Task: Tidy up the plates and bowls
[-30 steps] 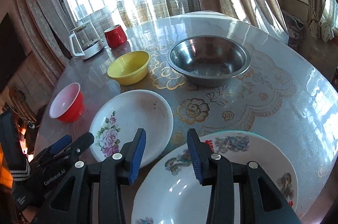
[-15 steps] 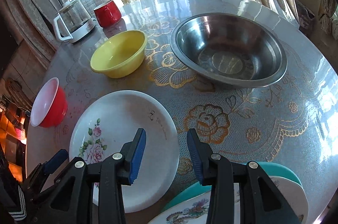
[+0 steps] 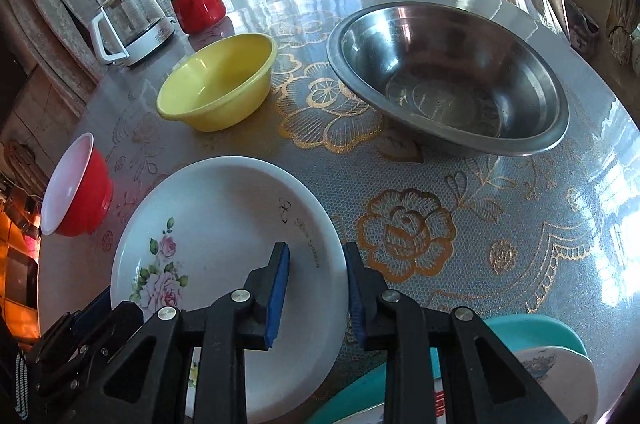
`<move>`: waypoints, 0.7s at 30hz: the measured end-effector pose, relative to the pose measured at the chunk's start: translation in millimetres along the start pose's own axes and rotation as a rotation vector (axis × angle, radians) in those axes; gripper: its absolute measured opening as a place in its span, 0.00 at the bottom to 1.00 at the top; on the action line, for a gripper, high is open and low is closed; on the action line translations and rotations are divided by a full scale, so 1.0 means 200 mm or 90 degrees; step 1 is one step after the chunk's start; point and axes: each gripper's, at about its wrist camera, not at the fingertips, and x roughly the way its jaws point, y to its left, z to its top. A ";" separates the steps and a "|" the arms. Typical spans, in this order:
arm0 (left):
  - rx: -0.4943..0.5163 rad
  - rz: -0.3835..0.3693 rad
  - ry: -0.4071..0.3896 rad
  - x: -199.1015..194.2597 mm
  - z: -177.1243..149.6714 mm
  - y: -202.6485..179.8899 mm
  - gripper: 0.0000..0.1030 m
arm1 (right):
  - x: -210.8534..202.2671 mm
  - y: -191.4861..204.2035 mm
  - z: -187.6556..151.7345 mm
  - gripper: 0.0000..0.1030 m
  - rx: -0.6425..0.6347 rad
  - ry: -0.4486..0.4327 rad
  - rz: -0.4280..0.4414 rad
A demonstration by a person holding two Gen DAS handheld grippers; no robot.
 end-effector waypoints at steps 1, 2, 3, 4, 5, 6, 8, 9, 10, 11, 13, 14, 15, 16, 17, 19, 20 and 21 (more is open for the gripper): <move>0.000 0.001 0.000 0.00 0.00 0.00 0.41 | 0.00 0.00 0.00 0.27 0.001 0.001 0.002; 0.001 0.002 0.001 0.00 0.00 0.00 0.41 | 0.00 0.01 0.00 0.27 0.001 0.003 0.008; 0.004 0.002 0.004 0.00 0.00 0.00 0.42 | 0.00 0.02 -0.01 0.27 -0.001 0.006 0.015; 0.006 0.002 0.008 0.00 0.00 0.00 0.42 | 0.00 0.03 -0.01 0.27 -0.002 0.009 0.024; 0.008 -0.001 0.012 0.00 0.00 0.00 0.42 | 0.00 0.05 -0.02 0.26 -0.010 0.012 0.033; 0.008 -0.005 0.015 -0.01 0.00 0.01 0.43 | 0.00 0.08 -0.02 0.26 -0.018 0.017 0.043; 0.007 -0.010 0.015 -0.01 0.00 0.02 0.44 | 0.01 0.10 -0.03 0.27 -0.018 0.017 0.050; 0.004 -0.012 0.014 -0.01 0.00 0.02 0.44 | 0.01 0.11 -0.04 0.27 -0.017 0.016 0.043; 0.005 -0.010 0.011 -0.01 0.00 0.02 0.44 | 0.01 0.12 -0.04 0.29 -0.016 0.016 0.042; 0.014 -0.005 0.008 -0.01 0.00 0.01 0.45 | 0.01 0.12 -0.04 0.29 -0.014 0.016 0.038; 0.040 0.012 0.000 0.00 -0.01 -0.02 0.53 | 0.01 0.14 -0.04 0.29 -0.019 0.015 0.029; 0.052 0.018 -0.004 0.00 -0.02 -0.04 0.55 | 0.01 0.14 -0.04 0.29 -0.025 0.015 0.024; 0.063 0.023 -0.006 0.01 -0.02 -0.05 0.59 | 0.01 0.15 -0.04 0.29 -0.032 0.013 0.019; 0.072 0.027 -0.004 0.01 -0.02 -0.06 0.62 | 0.01 0.16 -0.05 0.29 -0.037 0.012 0.015; 0.074 0.032 -0.004 0.01 -0.02 -0.06 0.62 | 0.01 0.16 -0.05 0.29 -0.035 0.012 0.014; 0.064 0.033 -0.008 0.00 -0.03 -0.06 0.60 | 0.01 0.16 -0.04 0.29 -0.034 0.012 0.014; 0.060 0.034 -0.010 0.00 -0.03 -0.05 0.59 | 0.01 0.16 -0.04 0.29 -0.034 0.012 0.014; 0.057 0.040 -0.011 0.00 -0.03 -0.05 0.54 | 0.01 0.16 -0.04 0.29 -0.034 0.012 0.014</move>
